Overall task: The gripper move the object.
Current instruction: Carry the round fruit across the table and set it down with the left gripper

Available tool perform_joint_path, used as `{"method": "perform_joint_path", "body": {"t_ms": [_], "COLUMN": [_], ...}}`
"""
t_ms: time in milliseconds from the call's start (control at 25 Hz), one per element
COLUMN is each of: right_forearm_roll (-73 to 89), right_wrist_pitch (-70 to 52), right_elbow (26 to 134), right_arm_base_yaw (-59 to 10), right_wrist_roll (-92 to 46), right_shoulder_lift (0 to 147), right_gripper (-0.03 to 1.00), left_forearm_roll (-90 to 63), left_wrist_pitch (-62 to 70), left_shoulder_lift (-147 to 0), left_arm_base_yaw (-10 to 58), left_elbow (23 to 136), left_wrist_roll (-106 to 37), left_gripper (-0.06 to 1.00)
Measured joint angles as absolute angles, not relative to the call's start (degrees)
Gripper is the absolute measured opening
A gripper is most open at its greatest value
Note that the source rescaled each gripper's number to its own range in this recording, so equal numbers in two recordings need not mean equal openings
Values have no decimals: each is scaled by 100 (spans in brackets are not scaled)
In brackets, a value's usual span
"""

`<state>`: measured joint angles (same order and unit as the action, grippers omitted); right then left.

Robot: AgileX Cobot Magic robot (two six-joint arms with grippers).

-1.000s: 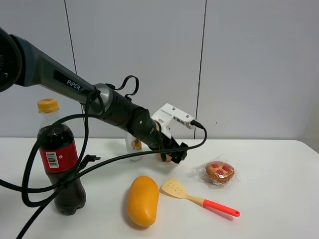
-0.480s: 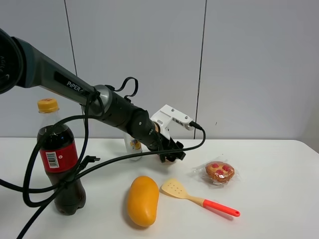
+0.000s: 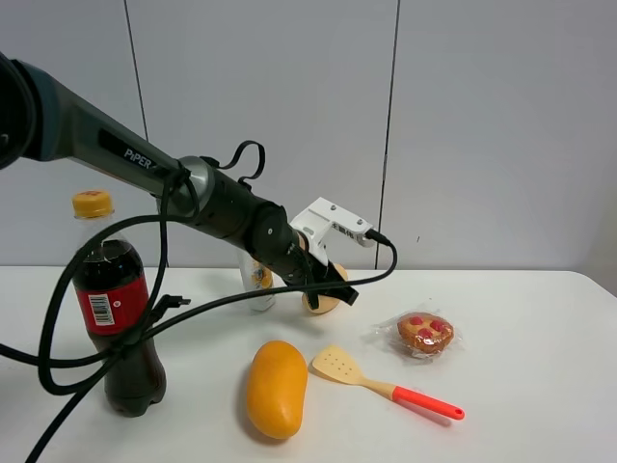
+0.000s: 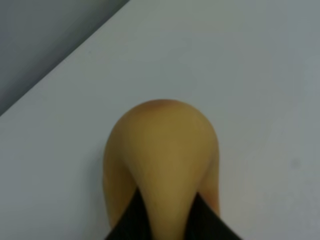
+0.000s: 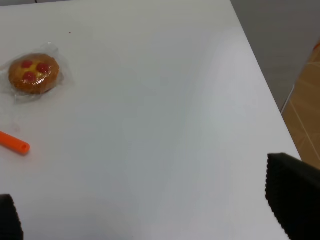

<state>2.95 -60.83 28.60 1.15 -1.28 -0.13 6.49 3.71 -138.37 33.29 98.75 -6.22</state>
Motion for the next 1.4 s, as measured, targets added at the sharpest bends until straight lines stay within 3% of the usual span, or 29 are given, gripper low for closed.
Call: {"method": "perform_joint_path", "body": {"t_ms": [440,800,1040,1400], "right_forearm_roll": [295,295,295,295], "right_wrist_pitch": [-6083,-6083,-6083,-6083], "right_elbow": [2860,2860,2860,2860], "right_arm_base_yaw": [115,115,115,115], "right_wrist_roll": [-128,-128,-128,-128], "right_shoulder_lift": [-13,-13,-13,-13], "right_gripper": [100,100,100,100], "left_forearm_roll": [-383,-389,-36,179], "left_wrist_pitch": [1267,2476,3588,4416], "left_shoulder_lift": [-12163,-10874,-10205,-9791], "left_arm_base_yaw": [3825,4057,3557,2126], "left_elbow": [9875,9875,9875,9875], "left_wrist_roll": [-622,-622,-622,-669], "left_gripper": [1,1,0,0]}}
